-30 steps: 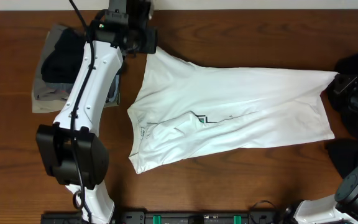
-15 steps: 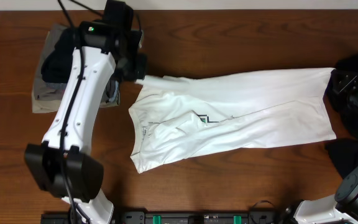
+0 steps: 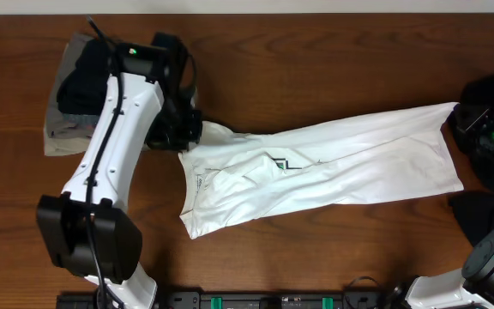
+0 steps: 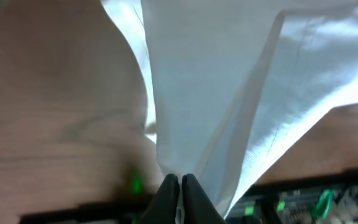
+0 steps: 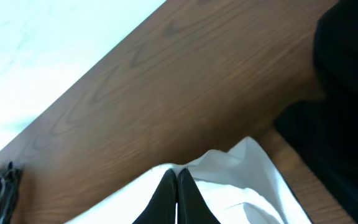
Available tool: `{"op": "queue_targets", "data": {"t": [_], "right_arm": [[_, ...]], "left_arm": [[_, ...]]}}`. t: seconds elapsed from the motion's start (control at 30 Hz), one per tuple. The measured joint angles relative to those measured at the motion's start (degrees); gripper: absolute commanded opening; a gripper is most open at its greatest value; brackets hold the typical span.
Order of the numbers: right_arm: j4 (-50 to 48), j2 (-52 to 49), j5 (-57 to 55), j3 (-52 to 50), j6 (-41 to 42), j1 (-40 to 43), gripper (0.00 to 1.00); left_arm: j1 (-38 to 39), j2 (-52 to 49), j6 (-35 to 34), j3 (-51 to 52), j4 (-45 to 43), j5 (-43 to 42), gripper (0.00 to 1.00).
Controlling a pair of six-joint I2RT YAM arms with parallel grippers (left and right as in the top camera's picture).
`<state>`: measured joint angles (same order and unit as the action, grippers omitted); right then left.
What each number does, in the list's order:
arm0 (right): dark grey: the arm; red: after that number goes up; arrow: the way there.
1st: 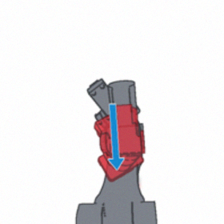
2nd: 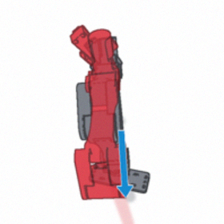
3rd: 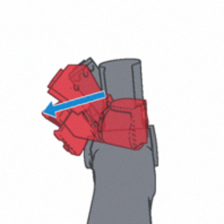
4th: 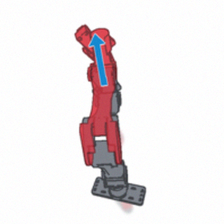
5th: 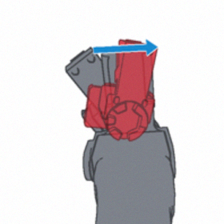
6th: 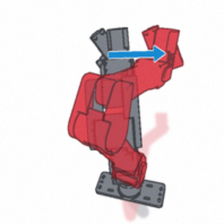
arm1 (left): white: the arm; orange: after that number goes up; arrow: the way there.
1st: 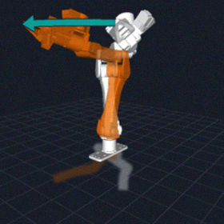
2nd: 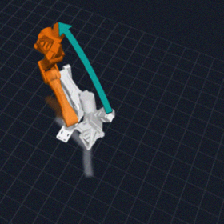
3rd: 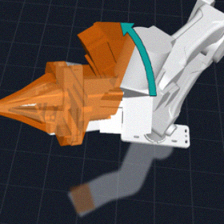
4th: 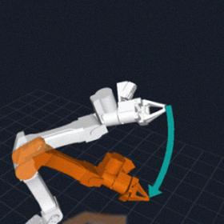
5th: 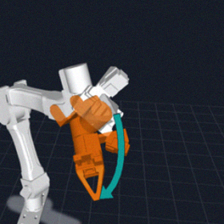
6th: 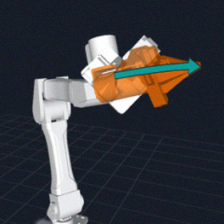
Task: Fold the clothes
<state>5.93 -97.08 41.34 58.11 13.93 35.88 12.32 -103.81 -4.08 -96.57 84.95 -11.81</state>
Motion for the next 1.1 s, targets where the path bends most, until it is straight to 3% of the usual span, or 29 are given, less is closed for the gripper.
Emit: {"op": "queue_targets", "data": {"t": [0.3, 0.83, 1.1], "right_arm": [[-0.2, 0.0, -1.4, 0.0, 0.0, 0.0, 0.01], [-0.1, 0.0, -2.2, 0.0, 0.0, 0.0, 0.01], [10.6, 0.0, -6.1, 0.0, -0.1, 0.0, 0.01]], "left_arm": [[3.4, 0.0, -0.8, 4.3, 7.0, -2.0, 0.06], [11.0, 0.0, -1.9, 4.3, 7.4, -4.4, 0.06], [11.0, 0.0, -3.1, 4.3, 7.4, -2.8, 0.06]]}}
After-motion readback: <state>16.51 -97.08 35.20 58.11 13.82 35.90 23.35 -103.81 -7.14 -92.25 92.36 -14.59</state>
